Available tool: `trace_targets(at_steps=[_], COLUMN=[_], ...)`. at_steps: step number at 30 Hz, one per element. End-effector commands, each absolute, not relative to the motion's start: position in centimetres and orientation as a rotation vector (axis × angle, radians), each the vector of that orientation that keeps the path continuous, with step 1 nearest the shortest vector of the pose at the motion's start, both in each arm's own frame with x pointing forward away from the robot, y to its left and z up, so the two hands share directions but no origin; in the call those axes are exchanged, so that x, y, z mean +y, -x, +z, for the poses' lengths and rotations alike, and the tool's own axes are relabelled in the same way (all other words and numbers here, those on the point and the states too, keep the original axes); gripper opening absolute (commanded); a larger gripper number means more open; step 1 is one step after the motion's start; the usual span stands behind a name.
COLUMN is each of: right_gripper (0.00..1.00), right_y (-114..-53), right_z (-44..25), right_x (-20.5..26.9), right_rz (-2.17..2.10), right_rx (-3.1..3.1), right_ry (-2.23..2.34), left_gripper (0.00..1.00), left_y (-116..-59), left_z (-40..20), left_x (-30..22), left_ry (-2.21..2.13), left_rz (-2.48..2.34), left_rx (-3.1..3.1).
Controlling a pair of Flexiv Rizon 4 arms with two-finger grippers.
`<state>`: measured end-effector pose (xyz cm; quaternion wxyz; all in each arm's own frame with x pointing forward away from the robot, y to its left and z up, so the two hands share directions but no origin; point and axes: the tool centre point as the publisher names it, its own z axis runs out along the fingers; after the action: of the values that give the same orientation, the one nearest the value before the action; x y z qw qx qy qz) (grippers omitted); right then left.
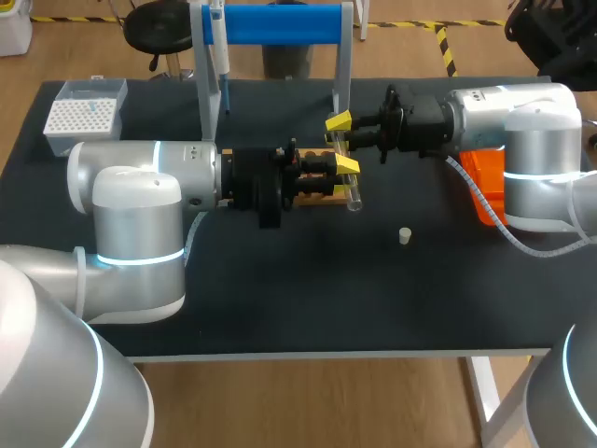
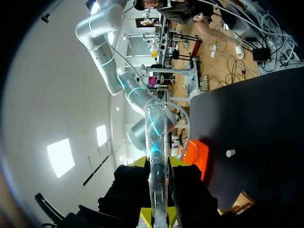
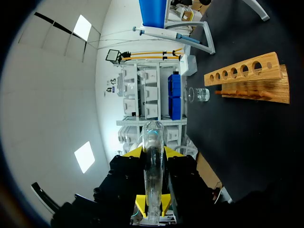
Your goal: Invert the test tube, pick up the pipette, mount the tip to pipette, aspirate from beaker and dispense into the tube, eject the tip, return the pipette, and cap with the stopper.
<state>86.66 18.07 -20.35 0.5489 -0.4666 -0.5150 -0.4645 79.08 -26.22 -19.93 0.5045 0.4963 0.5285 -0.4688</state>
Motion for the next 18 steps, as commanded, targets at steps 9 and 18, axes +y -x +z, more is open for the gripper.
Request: trace_targets(at_steps=[9,18], right_gripper=[1.0,1.0], right_y=[-86.56,-86.56], right_z=[-20.34,-20.34], right_x=[18.07,18.07], right_rz=[-1.103,-1.103], right_rx=[-1.22,-1.22], right_ry=[1.11,1.11], left_gripper=[0.0,0.0], left_y=[-78.83,-78.83], left_z=[-20.05,-20.05], left_x=[-25.99,-25.99], left_ry=[-1.196,-1.196], left_rz=[-1.119,-1.119], left_rx=[1.279,1.279])
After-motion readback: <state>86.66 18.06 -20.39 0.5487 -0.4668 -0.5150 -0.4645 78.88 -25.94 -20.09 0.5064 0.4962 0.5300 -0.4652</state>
